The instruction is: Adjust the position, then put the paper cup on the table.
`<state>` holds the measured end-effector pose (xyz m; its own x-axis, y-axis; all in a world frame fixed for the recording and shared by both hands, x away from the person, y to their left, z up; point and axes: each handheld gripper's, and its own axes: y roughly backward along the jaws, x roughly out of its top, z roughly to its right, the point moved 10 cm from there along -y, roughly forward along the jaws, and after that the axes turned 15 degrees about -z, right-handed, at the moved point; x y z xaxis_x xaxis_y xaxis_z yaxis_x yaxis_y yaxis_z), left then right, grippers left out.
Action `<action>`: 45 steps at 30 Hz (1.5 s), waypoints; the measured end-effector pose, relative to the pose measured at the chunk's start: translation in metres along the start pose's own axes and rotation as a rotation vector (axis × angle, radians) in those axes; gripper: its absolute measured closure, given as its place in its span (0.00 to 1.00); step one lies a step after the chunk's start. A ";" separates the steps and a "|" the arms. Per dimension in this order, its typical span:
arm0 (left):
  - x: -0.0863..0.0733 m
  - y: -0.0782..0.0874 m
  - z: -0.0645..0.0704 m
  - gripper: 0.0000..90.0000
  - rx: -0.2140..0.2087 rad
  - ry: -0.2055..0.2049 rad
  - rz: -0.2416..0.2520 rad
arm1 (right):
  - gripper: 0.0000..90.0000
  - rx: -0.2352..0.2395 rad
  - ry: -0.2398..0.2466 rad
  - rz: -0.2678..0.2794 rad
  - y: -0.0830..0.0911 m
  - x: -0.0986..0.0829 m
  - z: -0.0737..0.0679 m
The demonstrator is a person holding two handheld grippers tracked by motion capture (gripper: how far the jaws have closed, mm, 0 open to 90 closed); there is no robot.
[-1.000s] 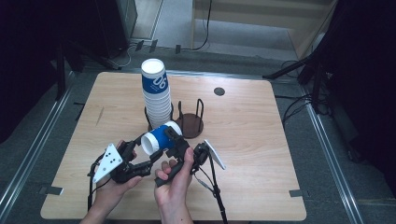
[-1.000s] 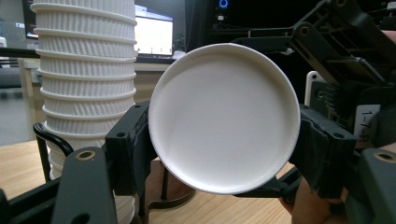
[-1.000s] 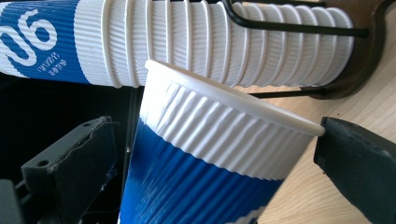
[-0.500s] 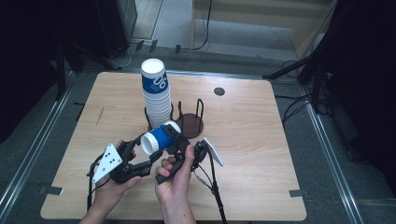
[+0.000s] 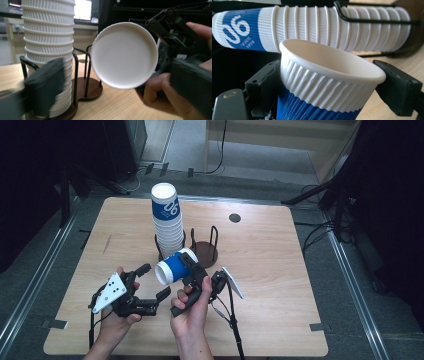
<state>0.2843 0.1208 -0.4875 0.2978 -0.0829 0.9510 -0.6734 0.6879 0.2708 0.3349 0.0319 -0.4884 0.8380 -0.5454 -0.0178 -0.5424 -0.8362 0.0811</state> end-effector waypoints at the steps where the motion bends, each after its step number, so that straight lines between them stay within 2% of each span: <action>1: 0.000 0.000 -0.002 0.00 0.011 0.005 -0.005 | 0.14 -0.003 0.010 0.008 0.001 0.002 0.000; 2: 0.000 0.000 -0.002 0.00 0.011 0.005 -0.005 | 0.14 -0.003 0.010 0.008 0.001 0.002 0.000; 3: -0.001 0.001 -0.004 0.00 0.040 0.014 -0.022 | 0.14 -0.010 0.035 0.031 0.004 0.006 0.000; 4: -0.001 0.001 -0.004 0.00 0.040 0.014 -0.022 | 0.14 -0.010 0.035 0.031 0.004 0.006 0.000; 5: -0.001 0.002 -0.005 0.00 0.046 0.019 -0.029 | 0.14 -0.025 0.076 0.059 0.007 0.009 -0.002; 7: -0.002 0.002 -0.005 0.00 0.042 0.022 -0.033 | 0.14 -0.042 0.125 0.084 0.009 0.012 -0.003; 8: -0.002 0.002 -0.005 0.00 0.042 0.022 -0.033 | 0.14 -0.042 0.125 0.084 0.009 0.012 -0.003; 9: -0.003 0.003 -0.006 0.00 0.035 0.031 -0.042 | 0.14 -0.071 0.184 0.105 0.012 0.013 -0.004; 14: -0.003 0.005 -0.008 0.00 0.032 0.047 -0.053 | 0.14 -0.132 0.307 0.165 0.021 0.021 -0.005; 17: -0.004 0.006 -0.010 0.00 0.033 0.054 -0.055 | 0.14 -0.177 0.409 0.202 0.027 0.024 -0.008; 20: -0.004 0.007 -0.014 0.00 0.035 0.061 -0.052 | 0.14 -0.234 0.527 0.238 0.031 0.027 -0.013; 23: -0.006 0.009 -0.018 0.00 0.038 0.070 -0.057 | 0.14 -0.269 0.641 0.265 0.035 0.027 -0.021; 26: -0.008 0.010 -0.023 0.00 0.053 0.071 -0.067 | 0.14 -0.338 0.769 0.300 0.039 0.026 -0.027; 30: -0.009 0.013 -0.027 0.00 0.060 0.079 -0.069 | 0.14 -0.370 0.876 0.334 0.045 0.027 -0.037; 35: -0.014 0.017 -0.040 0.00 0.100 0.079 -0.084 | 0.14 -0.411 0.950 0.357 0.053 0.030 -0.044; 36: -0.014 0.017 -0.040 0.00 0.100 0.079 -0.084 | 0.14 -0.411 0.950 0.357 0.053 0.030 -0.044; 37: -0.016 0.019 -0.045 0.00 0.115 0.083 -0.086 | 0.14 -0.430 0.975 0.368 0.055 0.033 -0.046; 38: -0.017 0.020 -0.048 0.00 0.125 0.082 -0.089 | 0.14 -0.435 0.974 0.373 0.056 0.034 -0.046; 43: -0.022 0.023 -0.058 0.00 0.146 0.095 -0.102 | 0.14 -0.412 0.999 0.383 0.058 0.037 -0.049; 44: -0.026 0.024 -0.063 0.00 0.153 0.105 -0.110 | 0.14 -0.406 1.033 0.399 0.059 0.038 -0.051; 45: -0.027 0.025 -0.066 0.00 0.160 0.110 -0.113 | 0.14 -0.409 1.042 0.402 0.060 0.039 -0.052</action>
<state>0.3037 0.1880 -0.5166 0.4435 -0.0680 0.8937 -0.7275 0.5551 0.4033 0.3382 -0.0360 -0.4328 0.3591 -0.2960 0.8851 -0.8766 -0.4325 0.2110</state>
